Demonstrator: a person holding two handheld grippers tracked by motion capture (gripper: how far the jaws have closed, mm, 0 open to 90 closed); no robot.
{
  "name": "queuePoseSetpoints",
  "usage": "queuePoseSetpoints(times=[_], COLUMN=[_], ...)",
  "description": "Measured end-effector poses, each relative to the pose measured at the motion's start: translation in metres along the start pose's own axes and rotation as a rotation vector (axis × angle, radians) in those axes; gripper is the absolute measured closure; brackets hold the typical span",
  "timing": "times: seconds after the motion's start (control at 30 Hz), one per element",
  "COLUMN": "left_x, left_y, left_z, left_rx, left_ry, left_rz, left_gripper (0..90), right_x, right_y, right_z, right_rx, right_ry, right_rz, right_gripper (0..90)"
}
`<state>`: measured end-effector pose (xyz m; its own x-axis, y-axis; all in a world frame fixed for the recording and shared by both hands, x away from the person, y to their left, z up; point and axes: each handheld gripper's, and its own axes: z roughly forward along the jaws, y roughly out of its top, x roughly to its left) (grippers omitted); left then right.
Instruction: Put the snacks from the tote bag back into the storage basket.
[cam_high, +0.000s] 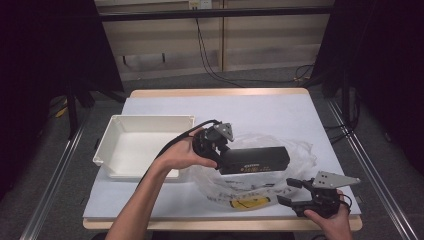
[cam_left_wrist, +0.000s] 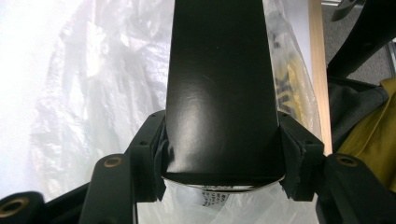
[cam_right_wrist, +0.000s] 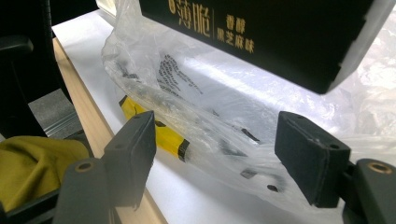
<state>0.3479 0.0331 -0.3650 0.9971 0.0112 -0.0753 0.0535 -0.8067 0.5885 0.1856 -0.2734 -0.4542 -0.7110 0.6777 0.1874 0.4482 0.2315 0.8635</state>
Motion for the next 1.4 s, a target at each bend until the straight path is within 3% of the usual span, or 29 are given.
queuePoseSetpoints(times=[0.17,0.53,0.83,1.1,1.23,1.4], left_x=[-0.002,0.003,0.004,0.006,0.007,0.008], left_y=[0.001,-0.007,-0.013,-0.024,-0.029,-0.033], left_z=[-0.009,-0.026,-0.040,-0.056,-0.065,-0.075], left_rx=[-0.007,-0.045,-0.056,-0.061,-0.066,-0.070], left_ry=[0.027,0.023,0.027,0.048,0.056,0.066], left_rz=[0.018,-0.010,-0.003,-0.021,-0.028,-0.032], left_gripper=[43.5,43.5,43.5,43.4,43.4,43.4], right_x=[0.000,0.000,-0.001,-0.001,0.000,0.002], right_y=[0.000,0.001,0.001,0.001,0.002,0.003], right_z=[0.000,0.000,0.000,0.000,0.000,-0.003], right_rx=[-0.005,-0.007,-0.008,-0.004,-0.009,-0.042], right_ry=[-0.001,-0.008,-0.010,-0.031,-0.029,-0.029], right_rz=[-0.002,-0.001,-0.003,0.002,-0.001,-0.006], right_gripper=[28.6,28.1,27.6,18.6,18.2,15.3])
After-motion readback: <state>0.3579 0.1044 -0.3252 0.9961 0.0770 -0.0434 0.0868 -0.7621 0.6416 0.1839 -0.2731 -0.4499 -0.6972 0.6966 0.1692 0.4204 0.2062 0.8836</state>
